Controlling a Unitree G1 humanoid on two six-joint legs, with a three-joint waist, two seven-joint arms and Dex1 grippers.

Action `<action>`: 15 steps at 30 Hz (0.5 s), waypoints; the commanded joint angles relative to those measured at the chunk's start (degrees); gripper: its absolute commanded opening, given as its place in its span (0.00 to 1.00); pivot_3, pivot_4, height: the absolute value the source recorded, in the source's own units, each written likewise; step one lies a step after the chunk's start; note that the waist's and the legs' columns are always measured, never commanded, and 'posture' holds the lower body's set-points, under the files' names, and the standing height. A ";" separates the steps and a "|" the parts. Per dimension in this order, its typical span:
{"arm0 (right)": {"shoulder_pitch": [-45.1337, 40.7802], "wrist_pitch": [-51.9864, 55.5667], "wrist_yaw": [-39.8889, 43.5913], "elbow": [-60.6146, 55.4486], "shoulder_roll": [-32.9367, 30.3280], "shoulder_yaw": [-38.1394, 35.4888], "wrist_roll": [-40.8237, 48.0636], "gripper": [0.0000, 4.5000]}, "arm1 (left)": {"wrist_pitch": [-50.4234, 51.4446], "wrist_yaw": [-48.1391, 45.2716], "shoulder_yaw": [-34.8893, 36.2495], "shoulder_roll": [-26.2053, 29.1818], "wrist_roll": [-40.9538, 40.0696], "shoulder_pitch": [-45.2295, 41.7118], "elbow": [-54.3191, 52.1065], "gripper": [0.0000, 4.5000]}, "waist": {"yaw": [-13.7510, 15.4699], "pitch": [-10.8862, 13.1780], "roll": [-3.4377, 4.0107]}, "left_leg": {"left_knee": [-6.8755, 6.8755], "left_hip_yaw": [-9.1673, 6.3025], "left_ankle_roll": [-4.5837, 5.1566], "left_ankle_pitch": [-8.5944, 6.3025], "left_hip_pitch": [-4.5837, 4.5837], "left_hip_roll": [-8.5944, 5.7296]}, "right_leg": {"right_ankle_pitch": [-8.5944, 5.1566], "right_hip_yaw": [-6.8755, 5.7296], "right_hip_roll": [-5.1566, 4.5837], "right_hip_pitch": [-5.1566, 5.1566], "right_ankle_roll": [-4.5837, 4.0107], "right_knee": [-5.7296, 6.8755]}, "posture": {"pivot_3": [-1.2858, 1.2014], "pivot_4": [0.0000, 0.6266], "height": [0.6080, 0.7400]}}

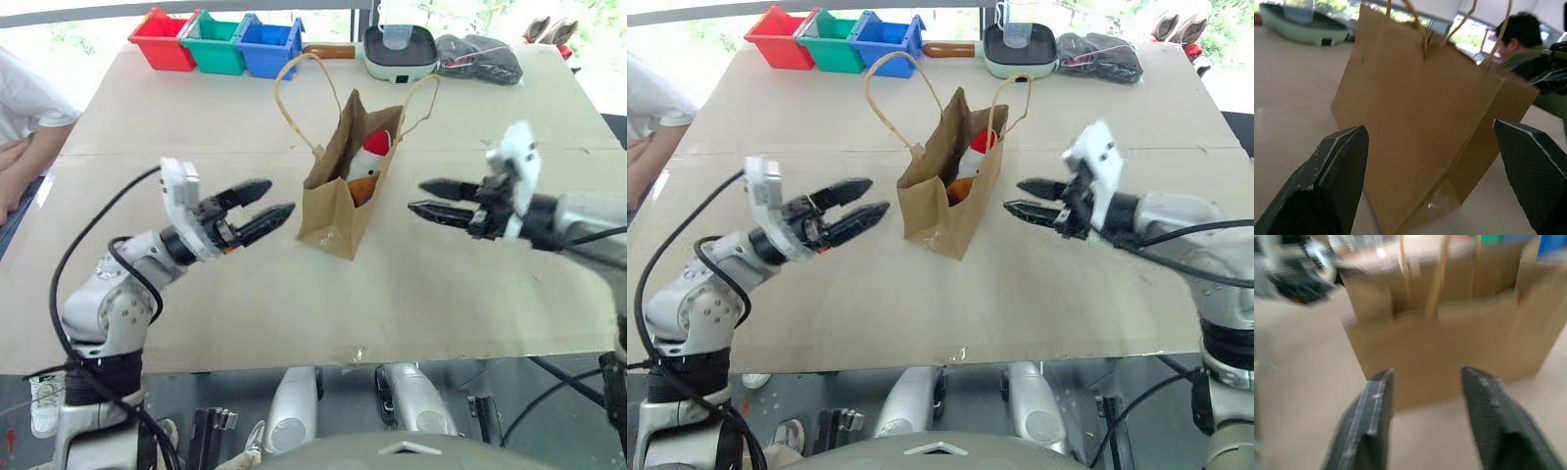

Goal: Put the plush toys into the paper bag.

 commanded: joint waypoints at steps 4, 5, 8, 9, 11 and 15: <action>-1.82 -12.63 -2.30 8.78 14.98 8.03 -8.47 0.01 | 0.50 2.43 -3.92 -2.43 1.14 0.72 -6.18 1.00 | -0.08 0.00 0.00 | 0.01 0.04 -0.01 0.00 0.01 0.00 | 0.00 0.03 0.01 -0.01 0.00 0.02 | 0.52 0.24 1.00; -1.98 -13.68 -1.87 10.29 16.93 8.72 -9.05 0.01 | 0.26 3.29 -4.41 -3.21 1.72 0.61 -6.81 1.00 | 0.05 0.00 0.00 | 0.01 0.02 -0.01 0.01 -0.02 0.00 | 0.01 0.02 0.01 -0.02 -0.01 0.01 | 0.52 0.24 1.00; -2.36 -15.95 -0.92 13.27 20.32 10.62 -11.05 0.01 | -1.07 5.06 -5.80 -5.00 3.83 0.12 -7.79 1.00 | 0.35 0.00 0.00 | 0.02 0.01 -0.01 0.01 -0.07 -0.04 | 0.02 -0.01 -0.08 -0.02 0.01 0.00 | 0.52 0.24 1.00; -2.41 -16.48 -0.66 13.81 20.94 11.11 -11.60 0.01 | -1.45 5.49 -6.16 -5.45 4.34 -0.08 -7.96 1.00 | 0.41 0.00 0.00 | 0.03 0.01 -0.01 0.01 -0.06 -0.04 | 0.03 -0.01 -0.09 -0.01 0.02 -0.01 | 0.52 0.24 1.00; -2.33 -17.38 -0.80 14.80 22.63 11.59 -12.48 0.01 | -3.27 10.52 -7.62 -8.15 8.51 -2.01 -7.35 1.00 | 0.56 0.00 0.00 | 0.03 0.01 -0.01 0.01 -0.06 -0.06 | 0.04 -0.01 -0.10 -0.01 0.03 0.00 | 0.52 0.24 1.00; -1.04 -17.33 -0.91 13.48 23.30 11.02 -13.20 0.01 | -7.90 15.42 -11.03 -11.42 16.79 -3.23 -5.60 1.00 | 0.54 -0.01 0.00 | 0.06 -0.01 -0.01 0.01 -0.05 -0.06 | 0.05 -0.01 -0.07 -0.01 0.04 0.03 | 0.52 0.24 1.00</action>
